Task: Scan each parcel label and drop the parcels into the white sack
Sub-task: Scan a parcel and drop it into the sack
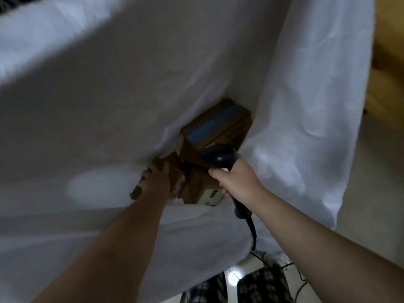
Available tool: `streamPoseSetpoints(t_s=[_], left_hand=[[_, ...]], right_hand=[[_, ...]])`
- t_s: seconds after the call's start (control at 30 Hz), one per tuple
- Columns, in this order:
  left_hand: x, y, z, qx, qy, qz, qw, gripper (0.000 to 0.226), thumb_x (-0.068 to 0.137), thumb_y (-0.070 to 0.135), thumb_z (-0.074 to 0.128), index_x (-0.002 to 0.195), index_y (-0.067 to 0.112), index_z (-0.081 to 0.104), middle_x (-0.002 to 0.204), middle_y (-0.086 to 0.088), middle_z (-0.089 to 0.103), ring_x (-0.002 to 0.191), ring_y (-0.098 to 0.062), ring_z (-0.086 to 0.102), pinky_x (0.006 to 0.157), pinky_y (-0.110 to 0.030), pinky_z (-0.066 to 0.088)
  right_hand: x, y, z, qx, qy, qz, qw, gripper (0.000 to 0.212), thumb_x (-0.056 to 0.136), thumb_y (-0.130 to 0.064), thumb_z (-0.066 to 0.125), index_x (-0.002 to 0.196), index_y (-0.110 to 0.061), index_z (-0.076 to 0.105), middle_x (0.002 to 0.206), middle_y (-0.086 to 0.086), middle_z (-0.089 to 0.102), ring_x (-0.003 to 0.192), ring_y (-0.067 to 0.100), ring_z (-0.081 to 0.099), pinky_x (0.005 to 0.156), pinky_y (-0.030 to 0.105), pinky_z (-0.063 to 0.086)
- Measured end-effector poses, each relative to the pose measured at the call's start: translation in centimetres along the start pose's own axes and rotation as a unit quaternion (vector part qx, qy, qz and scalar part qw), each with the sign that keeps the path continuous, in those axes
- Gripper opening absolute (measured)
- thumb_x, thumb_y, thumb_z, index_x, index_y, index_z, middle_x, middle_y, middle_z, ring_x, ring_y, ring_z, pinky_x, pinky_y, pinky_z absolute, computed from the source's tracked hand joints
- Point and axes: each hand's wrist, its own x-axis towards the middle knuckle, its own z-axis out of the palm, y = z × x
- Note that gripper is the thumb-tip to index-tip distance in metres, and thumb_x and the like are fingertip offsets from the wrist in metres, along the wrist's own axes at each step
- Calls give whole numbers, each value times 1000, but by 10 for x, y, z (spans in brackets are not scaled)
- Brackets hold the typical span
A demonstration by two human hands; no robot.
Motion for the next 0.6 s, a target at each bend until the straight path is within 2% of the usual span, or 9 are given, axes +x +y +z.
streamPoseSetpoints(t_s=[0.1, 0.17, 0.23, 0.3, 0.33, 0.4, 0.5, 0.6], left_hand=[[11, -3, 0, -13, -1, -20, 1000, 112, 78, 47, 74, 151, 11, -3, 150, -26, 15, 136, -47, 25, 104, -54, 40], [12, 0, -9, -27, 12, 4, 1000, 100, 80, 47, 72, 149, 11, 10, 149, -23, 21, 133, -43, 32, 101, -51, 42], [8, 5, -18, -55, 57, 31, 996, 75, 85, 46, 65, 142, 15, 27, 141, -18, 35, 124, -34, 43, 91, -45, 47], [-6, 13, -28, -41, 121, 61, 990, 50, 91, 43, 52, 132, 17, 39, 131, -14, 49, 112, -29, 51, 80, -40, 47], [-18, 20, -38, -18, 128, 84, 988, 45, 94, 40, 49, 130, 16, 41, 128, -13, 51, 111, -30, 52, 81, -39, 46], [-44, 32, -59, 34, 136, 132, 981, 37, 99, 32, 45, 131, 13, 41, 129, -12, 49, 116, -29, 50, 87, -36, 44], [-82, 51, -96, 75, 174, 175, 966, 33, 101, 28, 41, 131, 14, 43, 132, -12, 48, 116, -28, 50, 89, -35, 42], [-126, 62, -128, 59, 200, 210, 955, 36, 99, 29, 44, 131, 14, 41, 130, -13, 47, 113, -30, 49, 86, -37, 44]], right_hand=[[4, 1, 7, -14, -7, 8, 1000, 39, 90, -25, 64, 125, -17, 49, 80, -4, 56, 67, 14, 58, 49, 18, 45], [2, 0, 6, -20, -2, 11, 1000, 40, 90, -25, 65, 126, -17, 49, 84, -1, 58, 67, 15, 59, 48, 18, 45], [-3, -4, 3, -30, 3, 9, 1000, 43, 89, -26, 65, 128, -18, 48, 87, -1, 58, 73, 17, 61, 52, 20, 47], [-10, -7, -3, -45, 13, 1, 999, 42, 88, -27, 66, 126, -18, 51, 87, -4, 58, 82, 20, 62, 66, 28, 52], [-15, -10, -7, -51, 19, -2, 999, 41, 88, -28, 66, 125, -18, 52, 88, -4, 59, 87, 21, 62, 73, 32, 54], [-28, -18, -21, -54, 36, -7, 998, 41, 86, -29, 68, 123, -19, 52, 94, 0, 62, 93, 25, 64, 80, 36, 55], [-57, -38, -49, -35, 74, -8, 997, 46, 85, -27, 69, 126, -20, 50, 102, 6, 63, 96, 28, 63, 83, 38, 53], [-95, -60, -84, -26, 117, -29, 992, 40, 86, -24, 69, 122, -16, 55, 88, 2, 61, 83, 23, 63, 76, 35, 53]])
